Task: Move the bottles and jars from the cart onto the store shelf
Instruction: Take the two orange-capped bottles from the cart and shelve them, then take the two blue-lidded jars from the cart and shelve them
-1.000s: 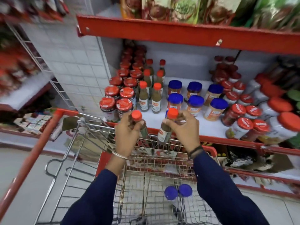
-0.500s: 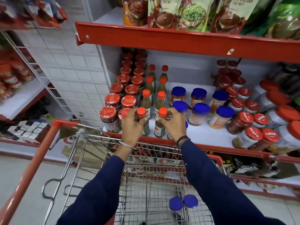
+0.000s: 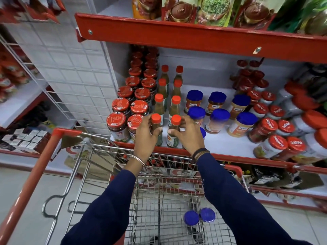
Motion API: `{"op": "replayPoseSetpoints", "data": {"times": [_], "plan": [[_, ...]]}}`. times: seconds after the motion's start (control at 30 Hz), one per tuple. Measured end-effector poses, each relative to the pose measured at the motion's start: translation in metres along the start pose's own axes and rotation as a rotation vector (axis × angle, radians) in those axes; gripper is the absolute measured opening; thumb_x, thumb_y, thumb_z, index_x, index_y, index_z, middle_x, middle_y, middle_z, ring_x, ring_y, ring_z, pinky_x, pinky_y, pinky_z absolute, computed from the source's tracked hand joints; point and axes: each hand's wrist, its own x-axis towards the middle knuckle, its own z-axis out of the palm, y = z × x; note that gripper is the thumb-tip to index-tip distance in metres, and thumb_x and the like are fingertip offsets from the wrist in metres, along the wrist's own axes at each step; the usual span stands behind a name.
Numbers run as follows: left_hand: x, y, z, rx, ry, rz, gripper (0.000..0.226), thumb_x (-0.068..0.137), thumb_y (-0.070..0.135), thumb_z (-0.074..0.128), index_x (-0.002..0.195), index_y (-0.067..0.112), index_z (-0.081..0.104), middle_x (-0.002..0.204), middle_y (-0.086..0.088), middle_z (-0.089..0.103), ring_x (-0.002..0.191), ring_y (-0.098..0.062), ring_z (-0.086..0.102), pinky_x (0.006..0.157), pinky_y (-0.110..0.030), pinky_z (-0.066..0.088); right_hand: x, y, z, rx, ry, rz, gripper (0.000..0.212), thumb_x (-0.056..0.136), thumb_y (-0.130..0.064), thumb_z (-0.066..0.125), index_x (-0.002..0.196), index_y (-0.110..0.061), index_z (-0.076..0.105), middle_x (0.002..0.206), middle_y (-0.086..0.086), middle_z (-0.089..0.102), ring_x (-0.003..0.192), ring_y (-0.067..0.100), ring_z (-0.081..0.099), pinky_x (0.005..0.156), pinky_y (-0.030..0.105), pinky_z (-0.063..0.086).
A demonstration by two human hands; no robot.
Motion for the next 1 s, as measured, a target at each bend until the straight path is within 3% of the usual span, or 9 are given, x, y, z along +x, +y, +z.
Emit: {"op": "replayPoseSetpoints", "data": {"times": [0.07, 0.17, 0.27, 0.37, 0.47, 0.53, 0.6, 0.83, 1.0], "plan": [[-0.015, 0.007, -0.001, 0.015, 0.072, 0.066, 0.057, 0.082, 0.016, 0.066, 0.132, 0.013, 0.037, 0.135, -0.005, 0.046, 0.126, -0.012, 0.042, 0.107, -0.024, 0.035, -0.014, 0.0, -0.007, -0.035, 0.034, -0.029, 0.06, 0.07, -0.039, 0.075, 0.119, -0.021, 0.046, 0.122, 0.003, 0.059, 0.106, 0.02, 0.059, 0.081, 0.04, 0.054], [-0.053, 0.019, 0.005, 0.064, 0.163, 0.214, 0.046, 0.085, 0.017, 0.063, 0.126, 0.012, 0.043, 0.135, -0.004, 0.04, 0.13, -0.01, 0.035, 0.111, -0.017, 0.027, -0.049, 0.007, -0.021, 0.043, 0.067, -0.056, 0.056, 0.075, -0.039, 0.071, 0.122, -0.023, 0.045, 0.122, -0.002, 0.056, 0.106, 0.013, 0.057, 0.08, 0.033, 0.053], [-0.096, 0.014, 0.023, 0.088, -0.048, 0.26, 0.034, 0.088, 0.021, 0.058, 0.119, 0.013, 0.048, 0.128, 0.003, 0.044, 0.124, -0.005, 0.039, 0.107, -0.012, 0.027, -0.09, 0.035, -0.028, 0.106, 0.031, -0.06, 0.043, 0.079, -0.036, 0.068, 0.116, -0.026, 0.049, 0.117, -0.004, 0.059, 0.104, 0.009, 0.058, 0.085, 0.031, 0.053], [-0.133, -0.013, 0.052, 0.143, -0.278, 0.181, 0.034, 0.09, 0.028, 0.051, 0.122, 0.016, 0.046, 0.13, 0.006, 0.04, 0.124, -0.002, 0.037, 0.105, -0.012, 0.029, -0.129, 0.086, -0.028, 0.003, -0.063, 0.053, 0.042, 0.081, -0.038, 0.064, 0.118, -0.024, 0.05, 0.121, -0.002, 0.056, 0.107, 0.012, 0.057, 0.088, 0.035, 0.053], [-0.162, -0.047, 0.087, 0.217, -0.41, 0.085, 0.041, 0.09, 0.031, 0.05, 0.126, 0.013, 0.042, 0.136, -0.002, 0.036, 0.126, -0.009, 0.034, 0.107, -0.018, 0.032, -0.16, 0.149, -0.027, -0.1, -0.201, 0.217, 0.04, 0.084, -0.031, 0.063, 0.12, -0.021, 0.049, 0.126, 0.004, 0.055, 0.111, 0.02, 0.056, 0.091, 0.042, 0.051], [-0.177, -0.069, 0.109, 0.272, -0.497, 0.003, 0.047, 0.087, 0.028, 0.053, 0.129, 0.012, 0.039, 0.137, -0.006, 0.034, 0.128, -0.015, 0.031, 0.109, -0.031, 0.034, -0.173, 0.187, -0.026, -0.167, -0.299, 0.296, 0.042, 0.084, -0.027, 0.063, 0.123, -0.016, 0.05, 0.131, 0.008, 0.054, 0.117, 0.025, 0.053, 0.098, 0.038, 0.045], [-0.189, -0.092, 0.132, 0.344, -0.583, -0.088, 0.057, 0.083, 0.028, 0.058, 0.132, 0.01, 0.035, 0.138, -0.008, 0.033, 0.129, -0.021, 0.031, 0.109, -0.035, 0.035, -0.181, 0.221, -0.021, -0.258, -0.41, 0.343, 0.048, 0.083, -0.025, 0.064, 0.127, -0.013, 0.048, 0.135, 0.011, 0.051, 0.121, 0.027, 0.05, 0.099, 0.033, 0.039], [-0.231, -0.161, 0.189, 0.55, -0.902, -0.314, 0.089, 0.072, 0.037, 0.071, 0.14, 0.009, 0.021, 0.147, -0.015, 0.025, 0.136, -0.033, 0.026, 0.104, -0.047, 0.04, -0.186, 0.289, 0.019, -0.472, -0.749, 0.312, 0.085, 0.074, -0.024, 0.07, 0.144, -0.014, 0.022, 0.152, 0.009, 0.028, 0.138, 0.027, 0.031, 0.107, 0.041, 0.037], [-0.242, -0.188, 0.213, 0.604, -0.97, -0.368, 0.087, 0.073, 0.027, 0.07, 0.141, 0.011, 0.018, 0.15, -0.016, 0.02, 0.135, -0.036, 0.028, 0.1, -0.049, 0.043, -0.188, 0.317, 0.046, -0.581, -0.869, 0.226, 0.081, 0.073, -0.013, 0.068, 0.142, -0.014, 0.024, 0.152, 0.008, 0.028, 0.138, 0.029, 0.029, 0.104, 0.044, 0.04]]}}
